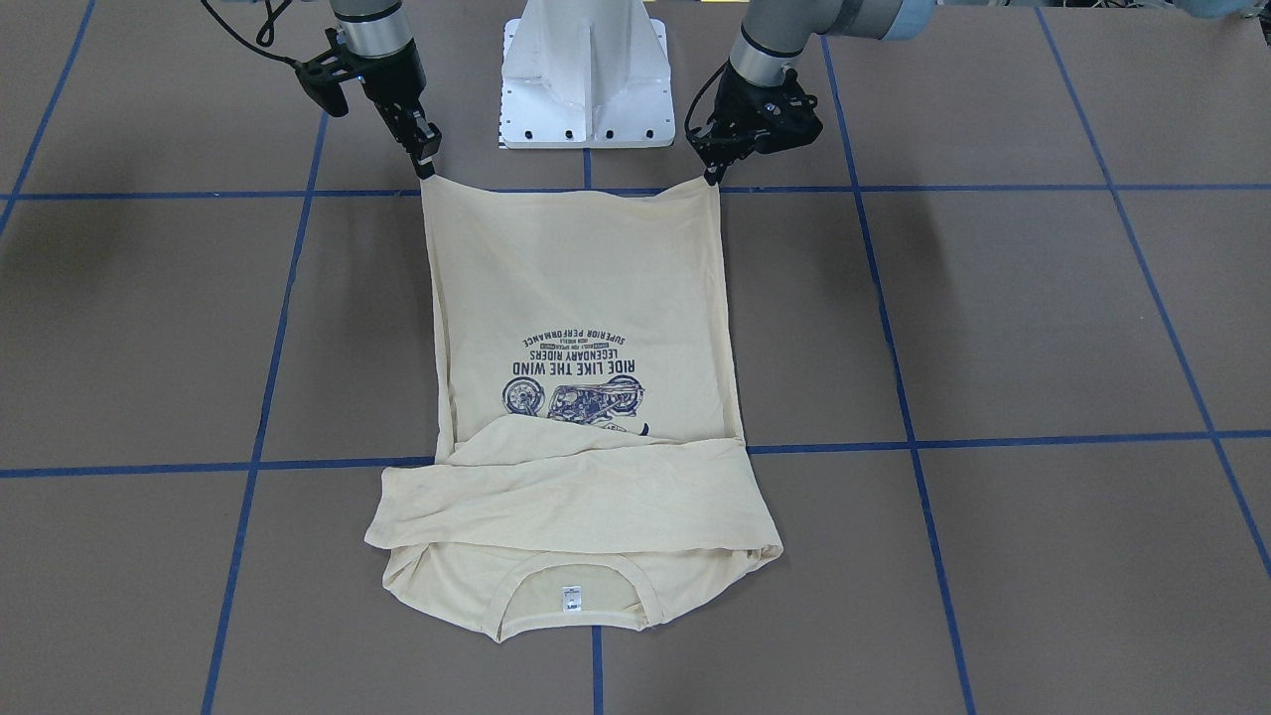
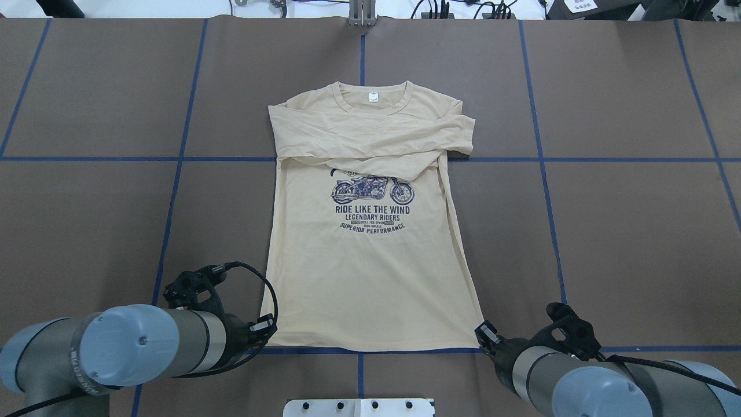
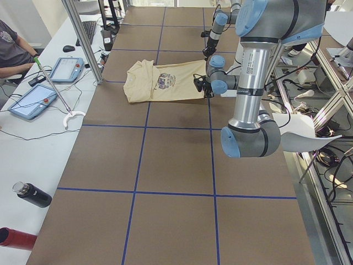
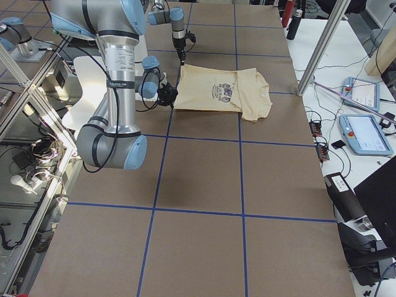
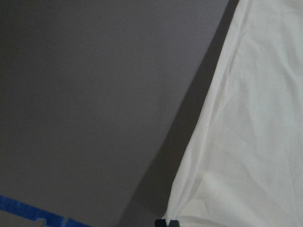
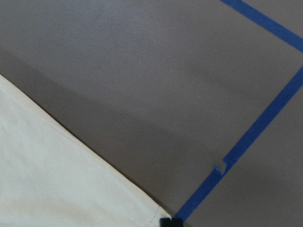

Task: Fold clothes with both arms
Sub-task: 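Lift the hem with both grippers and fold it toward the collar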

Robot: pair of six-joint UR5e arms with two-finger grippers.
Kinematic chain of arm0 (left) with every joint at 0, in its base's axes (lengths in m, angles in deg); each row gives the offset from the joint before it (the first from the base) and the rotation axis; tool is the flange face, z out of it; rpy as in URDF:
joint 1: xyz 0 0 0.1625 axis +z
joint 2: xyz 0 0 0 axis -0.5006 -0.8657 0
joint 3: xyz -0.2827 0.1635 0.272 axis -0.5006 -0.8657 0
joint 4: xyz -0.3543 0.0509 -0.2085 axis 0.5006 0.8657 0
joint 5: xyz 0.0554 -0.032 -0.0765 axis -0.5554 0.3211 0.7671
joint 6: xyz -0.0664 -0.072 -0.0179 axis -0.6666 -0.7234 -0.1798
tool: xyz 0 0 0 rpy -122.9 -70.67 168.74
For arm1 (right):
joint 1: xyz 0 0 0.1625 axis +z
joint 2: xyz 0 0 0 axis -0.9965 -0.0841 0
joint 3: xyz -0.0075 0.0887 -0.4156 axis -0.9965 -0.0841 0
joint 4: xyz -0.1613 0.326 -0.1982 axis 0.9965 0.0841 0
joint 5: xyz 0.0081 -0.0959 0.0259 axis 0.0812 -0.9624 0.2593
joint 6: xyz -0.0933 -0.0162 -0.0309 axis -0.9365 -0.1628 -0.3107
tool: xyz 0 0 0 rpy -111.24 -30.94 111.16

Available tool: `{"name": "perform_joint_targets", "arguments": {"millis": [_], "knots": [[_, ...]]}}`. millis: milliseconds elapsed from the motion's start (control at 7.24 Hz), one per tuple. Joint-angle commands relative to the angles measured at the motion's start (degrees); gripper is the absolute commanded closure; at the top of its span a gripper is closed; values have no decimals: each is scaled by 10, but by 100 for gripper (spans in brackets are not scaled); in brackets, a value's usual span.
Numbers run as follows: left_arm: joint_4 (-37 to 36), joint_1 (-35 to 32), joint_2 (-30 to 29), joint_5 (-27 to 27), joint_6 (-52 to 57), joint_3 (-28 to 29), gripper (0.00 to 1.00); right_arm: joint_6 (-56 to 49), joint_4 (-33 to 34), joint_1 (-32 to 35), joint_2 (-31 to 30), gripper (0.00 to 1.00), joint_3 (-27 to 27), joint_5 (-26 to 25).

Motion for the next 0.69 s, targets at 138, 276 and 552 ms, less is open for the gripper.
{"name": "perform_joint_targets", "arguments": {"millis": [138,276,552], "knots": [[-6,-11,7,28,-17,-74,100,-2,2,35,-26,100,61,34],[0,-74,-16,42,-10,-68,100,-26,3,96,-11,100,55,101],[2,-200,-103,74,60,31,100,-118,11,253,64,100,-8,239]]}}
